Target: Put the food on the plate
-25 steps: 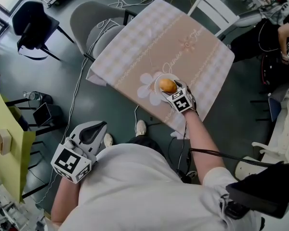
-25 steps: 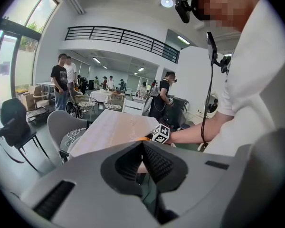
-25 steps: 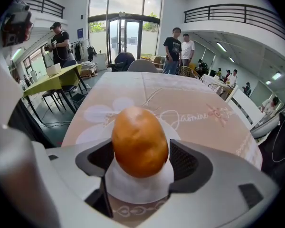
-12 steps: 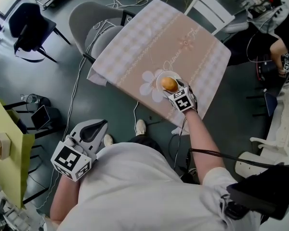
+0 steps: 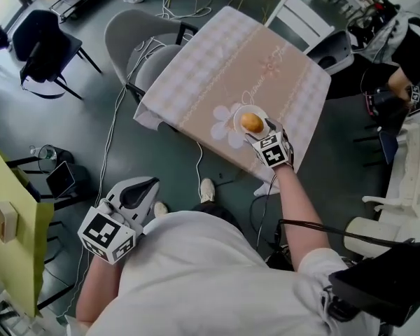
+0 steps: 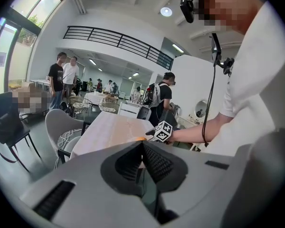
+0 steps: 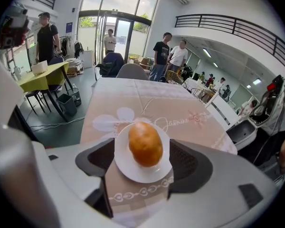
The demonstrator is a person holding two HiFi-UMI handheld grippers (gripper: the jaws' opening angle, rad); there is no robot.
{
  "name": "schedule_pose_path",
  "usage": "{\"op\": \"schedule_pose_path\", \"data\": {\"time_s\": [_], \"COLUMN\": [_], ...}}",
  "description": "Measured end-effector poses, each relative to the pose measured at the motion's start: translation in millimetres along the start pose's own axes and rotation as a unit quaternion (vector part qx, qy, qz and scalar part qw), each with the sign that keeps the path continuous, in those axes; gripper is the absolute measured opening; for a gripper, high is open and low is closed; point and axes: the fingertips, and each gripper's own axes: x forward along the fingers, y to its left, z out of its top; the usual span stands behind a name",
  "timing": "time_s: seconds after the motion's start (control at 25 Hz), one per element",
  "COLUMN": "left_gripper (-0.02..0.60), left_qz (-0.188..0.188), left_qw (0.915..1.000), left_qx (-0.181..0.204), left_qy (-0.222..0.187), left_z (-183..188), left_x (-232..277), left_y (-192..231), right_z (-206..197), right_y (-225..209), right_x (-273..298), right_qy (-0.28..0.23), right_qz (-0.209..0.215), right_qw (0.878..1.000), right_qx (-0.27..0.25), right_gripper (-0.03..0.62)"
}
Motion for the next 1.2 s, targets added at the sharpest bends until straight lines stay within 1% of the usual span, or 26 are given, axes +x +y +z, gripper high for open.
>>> {"op": "schedule_pose_path", "data": {"time_s": [0.16,0.28,0.48,0.6,0.64,0.68,0.72,0.8,0.84,1.0,1.2], "left_gripper": [0.009,0.011,0.01,0.009,0.01,0.009,0.01,0.009,0.01,0.009,0.011], "left_qz": [-0.024,-0.043,-0.076,-0.088,-0.092,-0.099,-0.108,-0.123,-0.128,-0.146,-0.167], "left_qw": [0.9996,0.9988,0.9963,0.9949,0.9944,0.9936,0.9925,0.9902,0.9894,0.9862,0.9823], "left_qx": [0.01,0.021,0.04,0.048,0.051,0.054,0.058,0.065,0.068,0.078,0.085], "left_qy": [-0.009,-0.009,-0.005,0.001,0.003,0.004,0.006,0.011,0.013,0.014,0.016], "left_z": [-4,-7,-17,-25,-27,-30,-33,-37,-38,-41,-48], "left_x": [-13,-23,-45,-56,-59,-61,-63,-65,-66,-70,-75], "left_y": [-1,-3,-5,-7,-9,-11,-14,-19,-20,-27,-40], "right_z": [8,17,32,40,43,43,42,39,38,45,58], "right_y": [9,24,70,104,116,127,137,156,165,204,244], "right_x": [-31,-60,-104,-126,-133,-141,-149,-163,-169,-189,-216], "right_qy": [-0.016,-0.037,-0.073,-0.095,-0.1,-0.104,-0.106,-0.111,-0.113,-0.126,-0.149], "right_qz": [-0.027,-0.045,-0.063,-0.056,-0.054,-0.053,-0.053,-0.057,-0.055,-0.042,-0.028], "right_qw": [0.999,0.998,0.994,0.992,0.992,0.991,0.991,0.989,0.989,0.987,0.985], "right_qx": [0.014,0.029,0.046,0.059,0.06,0.062,0.066,0.076,0.081,0.087,0.078], "right_gripper": [0.356,0.356,0.354,0.347,0.314,0.26,0.22,0.089,0.067,0.026,0.014]}}
